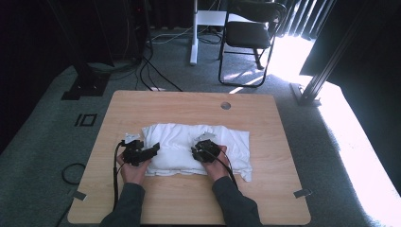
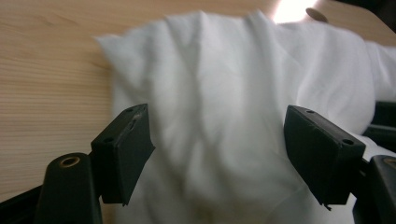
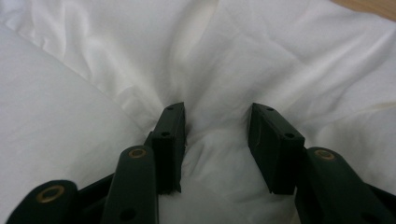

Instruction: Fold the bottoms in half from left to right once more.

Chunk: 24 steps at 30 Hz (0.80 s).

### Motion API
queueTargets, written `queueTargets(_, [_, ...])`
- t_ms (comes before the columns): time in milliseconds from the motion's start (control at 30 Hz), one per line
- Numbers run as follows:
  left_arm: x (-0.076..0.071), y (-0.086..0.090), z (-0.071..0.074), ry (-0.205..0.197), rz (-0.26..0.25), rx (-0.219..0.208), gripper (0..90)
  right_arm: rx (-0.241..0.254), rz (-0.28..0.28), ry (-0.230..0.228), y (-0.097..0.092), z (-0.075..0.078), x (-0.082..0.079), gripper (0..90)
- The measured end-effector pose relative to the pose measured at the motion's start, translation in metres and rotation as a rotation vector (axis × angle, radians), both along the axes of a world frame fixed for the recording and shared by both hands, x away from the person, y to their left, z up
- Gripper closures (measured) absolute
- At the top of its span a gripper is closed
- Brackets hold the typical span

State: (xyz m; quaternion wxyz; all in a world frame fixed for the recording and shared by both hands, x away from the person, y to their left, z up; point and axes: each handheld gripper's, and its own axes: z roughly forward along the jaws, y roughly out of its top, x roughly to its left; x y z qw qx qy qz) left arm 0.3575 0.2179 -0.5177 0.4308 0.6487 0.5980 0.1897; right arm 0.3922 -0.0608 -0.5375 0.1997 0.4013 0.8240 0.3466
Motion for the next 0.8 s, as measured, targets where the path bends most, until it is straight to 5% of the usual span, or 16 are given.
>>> queueTargets(233, [0.016,0.005,-0.02,0.162,-0.01,0.007,15.6,0.036,0.001,0.024,-0.004,-0.003,0.003,56.3])
queueTargets(300, [0.017,0.006,-0.025,0.17,0.013,0.027,12.7,0.039,0.001,0.024,-0.004,-0.003,0.003,56.3])
queueTargets(533, [0.02,0.002,-0.027,0.166,-0.037,0.075,11.8,0.047,0.0,0.022,-0.004,-0.004,0.003,56.3])
queueTargets(633, [0.019,-0.002,-0.027,0.163,-0.068,0.064,18.9,0.053,0.0,0.024,-0.005,-0.004,0.003,56.3])
queueTargets(800, [0.018,-0.002,-0.029,0.169,-0.13,-0.023,50.9,0.056,-0.002,0.02,-0.005,-0.004,0.002,56.3])
